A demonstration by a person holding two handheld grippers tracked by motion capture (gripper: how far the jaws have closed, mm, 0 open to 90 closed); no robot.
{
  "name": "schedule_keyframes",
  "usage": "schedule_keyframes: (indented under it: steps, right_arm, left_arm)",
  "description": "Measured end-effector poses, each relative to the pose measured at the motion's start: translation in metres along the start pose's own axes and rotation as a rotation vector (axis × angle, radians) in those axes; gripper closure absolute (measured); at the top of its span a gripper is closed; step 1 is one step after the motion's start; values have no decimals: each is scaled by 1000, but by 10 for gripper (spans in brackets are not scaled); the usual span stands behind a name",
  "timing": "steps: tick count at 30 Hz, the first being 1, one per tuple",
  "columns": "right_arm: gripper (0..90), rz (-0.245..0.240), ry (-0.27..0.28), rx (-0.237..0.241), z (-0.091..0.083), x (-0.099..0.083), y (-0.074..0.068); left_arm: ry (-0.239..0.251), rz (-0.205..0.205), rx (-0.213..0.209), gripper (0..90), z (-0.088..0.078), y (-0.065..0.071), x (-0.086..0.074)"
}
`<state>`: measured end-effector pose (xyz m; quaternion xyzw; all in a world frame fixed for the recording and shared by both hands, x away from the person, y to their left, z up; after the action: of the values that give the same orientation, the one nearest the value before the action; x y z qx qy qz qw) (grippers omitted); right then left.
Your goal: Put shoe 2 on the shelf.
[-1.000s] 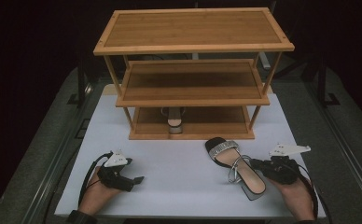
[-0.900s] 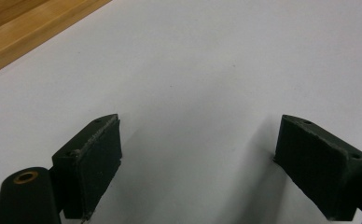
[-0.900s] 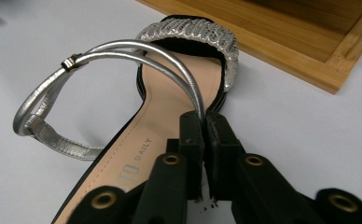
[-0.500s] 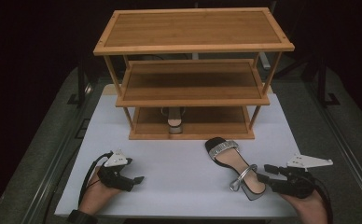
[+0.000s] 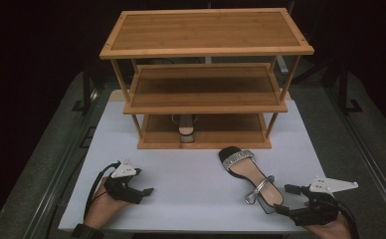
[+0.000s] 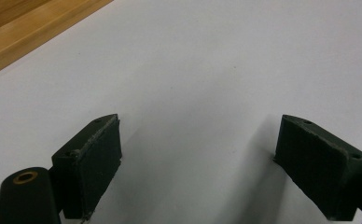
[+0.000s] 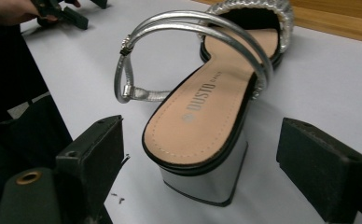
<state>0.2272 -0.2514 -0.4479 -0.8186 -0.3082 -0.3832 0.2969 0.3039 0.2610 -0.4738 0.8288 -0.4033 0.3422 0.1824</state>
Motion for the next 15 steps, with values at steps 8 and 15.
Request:
schedule_keyframes:
  steps: [8,15]
  right_arm:
    - [138,-26,-52,37,19,-4,2]
    - [138,-70,-92,88,44,2,4]
  left_arm:
    - [-3,2,-1,134,0,0,0]
    - [-2,3,0,134,0,0,0]
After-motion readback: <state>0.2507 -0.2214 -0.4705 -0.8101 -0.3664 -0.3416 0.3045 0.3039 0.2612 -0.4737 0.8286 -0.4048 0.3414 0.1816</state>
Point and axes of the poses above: each handheld gripper's, and its own axes: z roughly forward along the jaws, x roughly out of its top, y roughly to its right, the point moved 3 cm from there along z, roughly forward along the jaws, and after that the axes turned 1 degree about -z, right-handed, at the moved point
